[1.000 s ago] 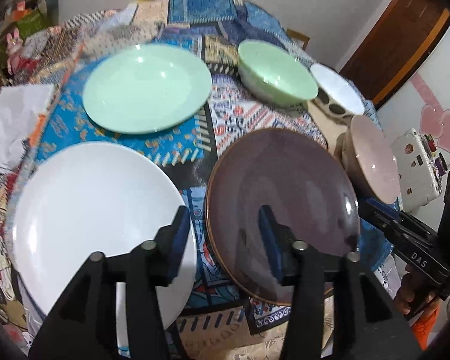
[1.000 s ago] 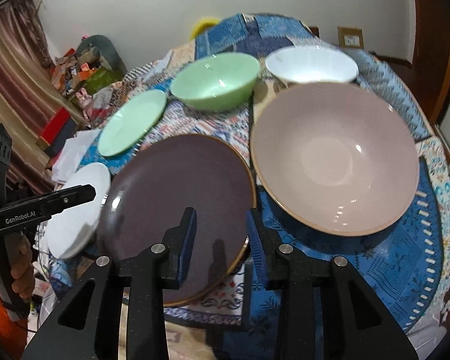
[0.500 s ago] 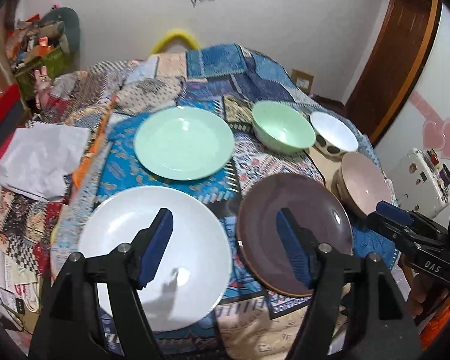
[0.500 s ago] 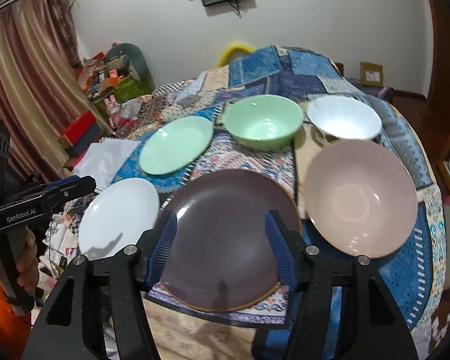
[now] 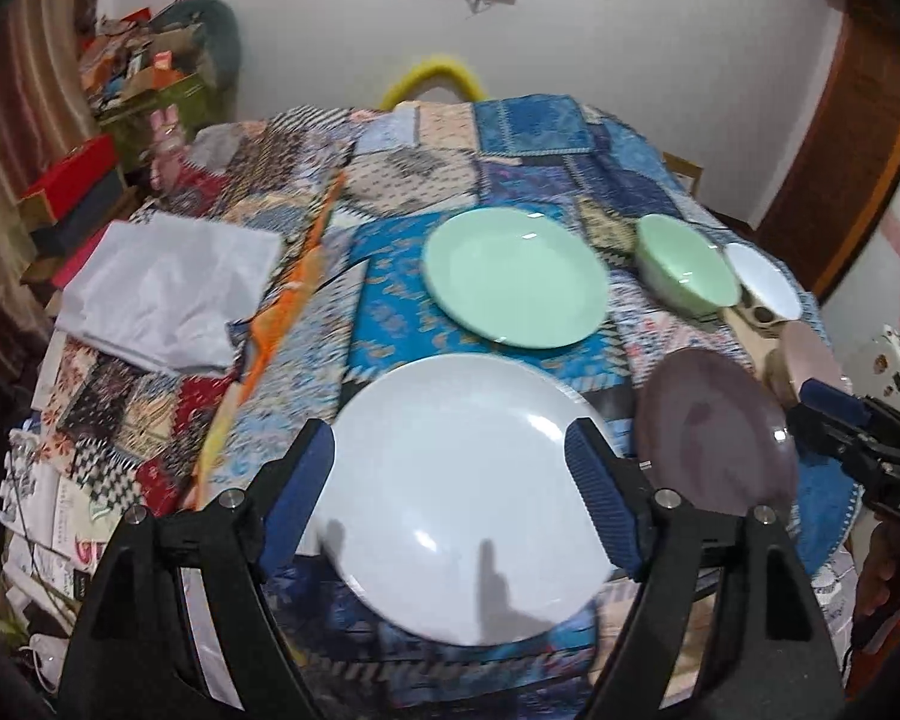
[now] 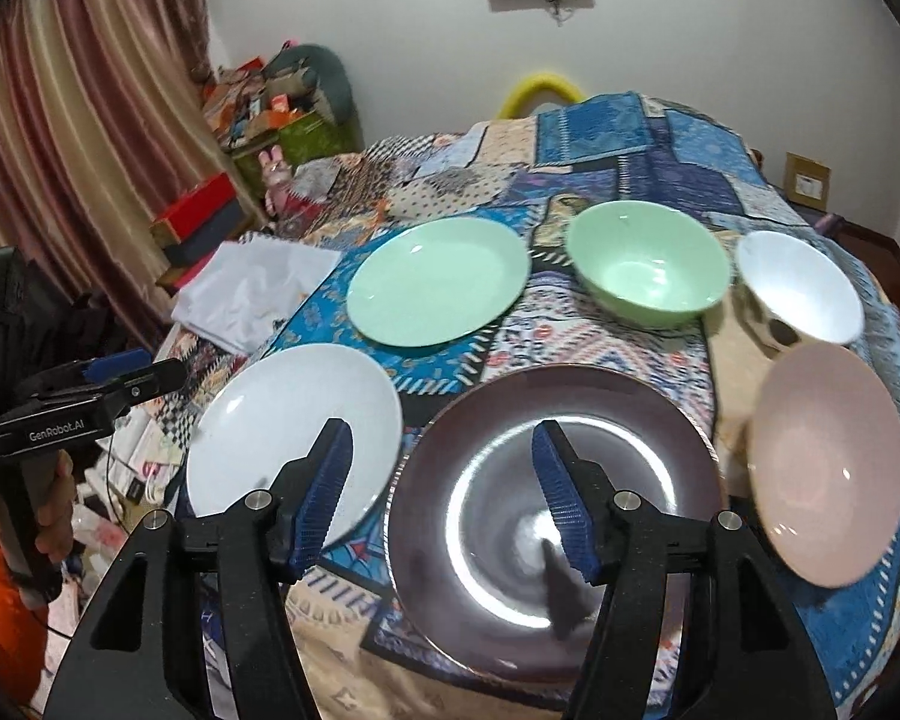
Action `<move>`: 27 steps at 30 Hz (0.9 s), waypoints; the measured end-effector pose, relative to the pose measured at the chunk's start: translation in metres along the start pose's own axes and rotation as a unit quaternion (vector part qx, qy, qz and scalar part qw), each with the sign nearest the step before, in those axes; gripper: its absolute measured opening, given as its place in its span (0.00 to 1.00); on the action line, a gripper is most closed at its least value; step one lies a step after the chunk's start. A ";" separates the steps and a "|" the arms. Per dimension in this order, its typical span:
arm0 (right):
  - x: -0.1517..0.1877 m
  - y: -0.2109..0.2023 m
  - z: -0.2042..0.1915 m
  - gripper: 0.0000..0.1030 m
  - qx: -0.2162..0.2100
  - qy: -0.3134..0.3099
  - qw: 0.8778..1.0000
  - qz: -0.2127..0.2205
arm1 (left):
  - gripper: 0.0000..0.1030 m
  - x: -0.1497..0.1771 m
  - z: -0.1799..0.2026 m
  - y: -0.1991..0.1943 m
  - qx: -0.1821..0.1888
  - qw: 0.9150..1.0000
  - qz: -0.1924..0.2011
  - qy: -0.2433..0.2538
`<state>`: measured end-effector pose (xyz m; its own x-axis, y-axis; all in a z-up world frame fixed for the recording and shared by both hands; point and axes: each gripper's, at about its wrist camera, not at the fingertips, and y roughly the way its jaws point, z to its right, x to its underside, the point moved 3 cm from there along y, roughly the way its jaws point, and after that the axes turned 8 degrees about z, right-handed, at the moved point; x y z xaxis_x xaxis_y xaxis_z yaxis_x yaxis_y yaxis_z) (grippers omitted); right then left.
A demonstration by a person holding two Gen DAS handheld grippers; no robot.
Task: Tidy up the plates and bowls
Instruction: 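Close both grippers on the large white plate rim and lift it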
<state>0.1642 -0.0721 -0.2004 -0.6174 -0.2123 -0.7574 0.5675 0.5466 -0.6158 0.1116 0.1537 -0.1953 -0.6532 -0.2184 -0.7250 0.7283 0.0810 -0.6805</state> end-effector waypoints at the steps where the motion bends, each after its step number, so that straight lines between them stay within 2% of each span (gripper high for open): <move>1: 0.000 0.004 -0.003 0.57 -0.002 -0.003 1.000 -0.004 | 0.77 0.002 -0.006 0.002 -0.005 1.000 -0.003 -0.002; 8: 0.004 0.037 -0.020 0.57 -0.010 -0.024 0.999 -0.037 | 0.77 0.023 -0.041 0.026 -0.026 0.999 -0.044 -0.010; 15: 0.008 0.069 -0.031 0.57 -0.019 -0.048 0.996 -0.072 | 0.76 0.037 -0.058 0.043 -0.015 0.997 -0.071 -0.024; 18: 0.010 0.082 -0.034 0.56 -0.024 -0.059 0.994 -0.088 | 0.64 0.043 -0.060 0.048 -0.007 0.996 -0.086 -0.025; 22: 0.010 0.097 -0.036 0.44 -0.032 -0.067 0.991 -0.108 | 0.57 0.051 -0.062 0.051 0.001 0.994 -0.101 -0.028; 27: 0.012 0.111 -0.037 0.39 -0.040 -0.076 0.988 -0.132 | 0.44 0.059 -0.062 0.055 0.017 0.992 -0.117 -0.038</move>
<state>0.1997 0.0165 -0.2696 -0.6454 -0.4713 -0.6011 0.3502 0.5168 -0.7812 0.1005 0.2058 -0.2823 -0.7882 -0.2998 -0.5374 0.5667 -0.0131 -0.8239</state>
